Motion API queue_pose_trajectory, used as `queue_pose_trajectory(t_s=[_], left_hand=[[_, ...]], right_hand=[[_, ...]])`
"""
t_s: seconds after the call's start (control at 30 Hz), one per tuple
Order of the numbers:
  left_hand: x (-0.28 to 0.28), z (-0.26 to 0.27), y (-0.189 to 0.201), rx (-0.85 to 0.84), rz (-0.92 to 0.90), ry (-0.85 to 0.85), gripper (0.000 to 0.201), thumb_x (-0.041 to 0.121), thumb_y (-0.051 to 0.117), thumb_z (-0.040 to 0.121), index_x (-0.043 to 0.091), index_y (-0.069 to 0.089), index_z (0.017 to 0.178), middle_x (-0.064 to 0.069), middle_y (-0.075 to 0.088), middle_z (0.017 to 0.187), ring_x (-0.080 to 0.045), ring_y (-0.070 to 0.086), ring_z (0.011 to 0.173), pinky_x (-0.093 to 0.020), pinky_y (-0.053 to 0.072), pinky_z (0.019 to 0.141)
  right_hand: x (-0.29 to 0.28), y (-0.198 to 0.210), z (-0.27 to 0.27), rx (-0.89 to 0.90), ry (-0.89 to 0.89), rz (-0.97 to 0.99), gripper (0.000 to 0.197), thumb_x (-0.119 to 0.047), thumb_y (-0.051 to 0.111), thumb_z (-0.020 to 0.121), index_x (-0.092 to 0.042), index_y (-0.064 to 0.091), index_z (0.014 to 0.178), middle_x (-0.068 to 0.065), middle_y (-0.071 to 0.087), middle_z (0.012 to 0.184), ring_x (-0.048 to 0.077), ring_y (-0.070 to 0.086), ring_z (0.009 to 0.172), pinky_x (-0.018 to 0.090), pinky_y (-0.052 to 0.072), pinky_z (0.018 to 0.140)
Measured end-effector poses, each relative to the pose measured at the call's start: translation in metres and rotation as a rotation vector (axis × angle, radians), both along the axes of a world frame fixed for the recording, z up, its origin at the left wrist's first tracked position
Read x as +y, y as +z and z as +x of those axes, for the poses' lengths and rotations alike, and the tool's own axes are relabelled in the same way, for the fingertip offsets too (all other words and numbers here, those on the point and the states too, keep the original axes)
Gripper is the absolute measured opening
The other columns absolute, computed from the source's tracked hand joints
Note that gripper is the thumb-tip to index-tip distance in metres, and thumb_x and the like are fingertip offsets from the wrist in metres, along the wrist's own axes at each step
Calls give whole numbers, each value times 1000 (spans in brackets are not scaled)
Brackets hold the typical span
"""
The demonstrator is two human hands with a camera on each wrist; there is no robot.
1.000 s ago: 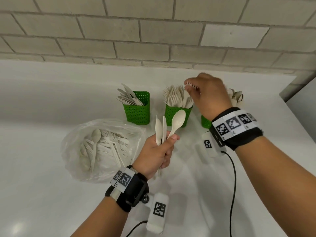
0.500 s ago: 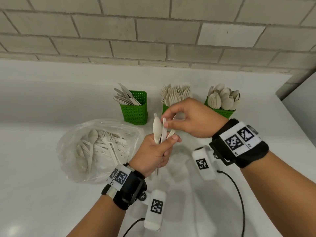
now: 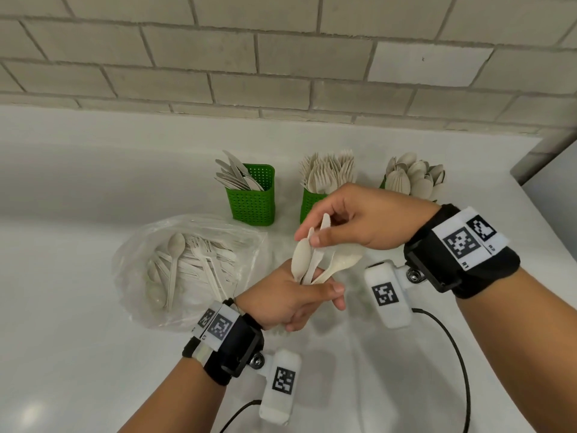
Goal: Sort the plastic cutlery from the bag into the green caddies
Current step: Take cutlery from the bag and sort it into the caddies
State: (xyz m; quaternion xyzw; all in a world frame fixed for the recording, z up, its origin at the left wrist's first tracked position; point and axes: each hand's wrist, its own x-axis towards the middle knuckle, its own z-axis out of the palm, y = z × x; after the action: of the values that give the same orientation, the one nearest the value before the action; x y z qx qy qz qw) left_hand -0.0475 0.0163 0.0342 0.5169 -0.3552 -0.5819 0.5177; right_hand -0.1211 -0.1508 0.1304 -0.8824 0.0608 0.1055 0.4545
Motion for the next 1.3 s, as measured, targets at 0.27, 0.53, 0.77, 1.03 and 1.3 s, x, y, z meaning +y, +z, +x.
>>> queue_pose_trajectory(t_s=[0.27,0.53,0.77,1.03,1.3], left_hand=[[3,5,-2,21,-26,65,34,35,53,92,12,67,72,0,31,41,-9,24,34,-19,24,38],[21,8,-11,127,-2,236,40,42,46,92,14,62,69,3,32,43,-7,21,35,-16,18,37],[37,22,4,72,-59,308,35,40,50,93,14,63,73,2,29,48,-9,20,39,-19,19,38],[39,23,-1,-25,-27,304,43,42,44,100,14,65,75,2,30,50,-11,21,41,-24,20,41],[48,40,-16,183,-30,622,41,34,41,99,7,64,78,1,24,52,-10,18,39,-21,16,40]], right_hand=[[-8,19,3,-171,-154,-26,13,-17,71,85,-5,73,92,18,68,73,12,60,59,25,50,63],[-35,69,39,-466,-572,-258,6,-27,73,86,-24,69,81,1,70,67,2,62,52,13,45,53],[-33,46,90,-496,-560,-339,8,-19,70,88,-11,69,90,12,66,67,-3,59,46,13,48,50],[-13,-8,128,-217,-419,-550,18,-22,64,92,-8,71,101,6,64,95,20,66,86,21,43,75],[1,-27,88,-430,-627,-439,13,-19,56,93,-16,63,103,-3,62,92,6,56,73,15,39,69]])
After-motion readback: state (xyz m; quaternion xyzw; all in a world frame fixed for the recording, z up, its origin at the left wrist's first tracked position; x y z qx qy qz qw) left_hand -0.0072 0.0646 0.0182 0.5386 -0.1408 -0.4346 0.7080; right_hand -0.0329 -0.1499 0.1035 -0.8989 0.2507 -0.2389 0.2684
